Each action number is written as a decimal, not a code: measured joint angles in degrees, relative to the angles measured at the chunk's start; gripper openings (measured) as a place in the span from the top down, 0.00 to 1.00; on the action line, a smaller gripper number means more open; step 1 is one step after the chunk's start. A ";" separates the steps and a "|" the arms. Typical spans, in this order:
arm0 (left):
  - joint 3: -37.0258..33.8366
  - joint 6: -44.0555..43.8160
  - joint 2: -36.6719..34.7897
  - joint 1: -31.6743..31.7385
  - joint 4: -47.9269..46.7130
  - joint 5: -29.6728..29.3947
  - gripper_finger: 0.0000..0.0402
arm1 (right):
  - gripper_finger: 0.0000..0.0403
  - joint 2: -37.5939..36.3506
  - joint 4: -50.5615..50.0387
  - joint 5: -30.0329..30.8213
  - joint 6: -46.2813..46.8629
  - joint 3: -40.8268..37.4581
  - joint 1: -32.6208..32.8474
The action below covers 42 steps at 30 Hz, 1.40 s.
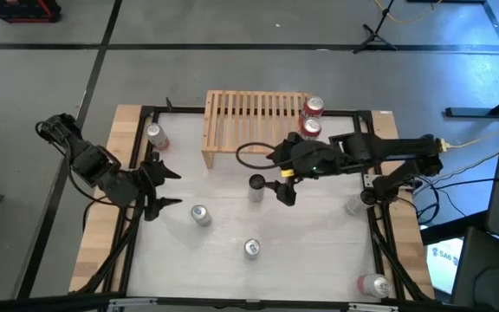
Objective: Place canned beverage on shelf
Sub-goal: Put the left white yellow soda can on the shelf
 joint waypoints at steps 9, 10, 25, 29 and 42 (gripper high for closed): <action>-8.83 -1.84 -3.31 -0.13 5.41 3.21 0.19 | 0.08 4.11 3.62 -1.89 0.95 0.00 -0.04; -10.01 -1.86 -4.22 -0.29 6.76 4.00 0.19 | 0.08 4.36 4.13 -2.11 1.48 0.00 -0.04; -12.53 -5.50 -15.18 -2.23 9.96 6.00 0.19 | 0.08 5.85 -0.63 -0.92 7.83 0.01 -0.04; -12.53 -5.93 -15.29 -2.21 10.52 5.57 0.19 | 0.08 6.92 0.04 -1.14 7.97 0.00 -0.04; -12.55 -4.18 -14.49 -2.14 8.89 5.20 0.19 | 0.08 7.02 -0.54 -0.71 8.32 0.04 -0.15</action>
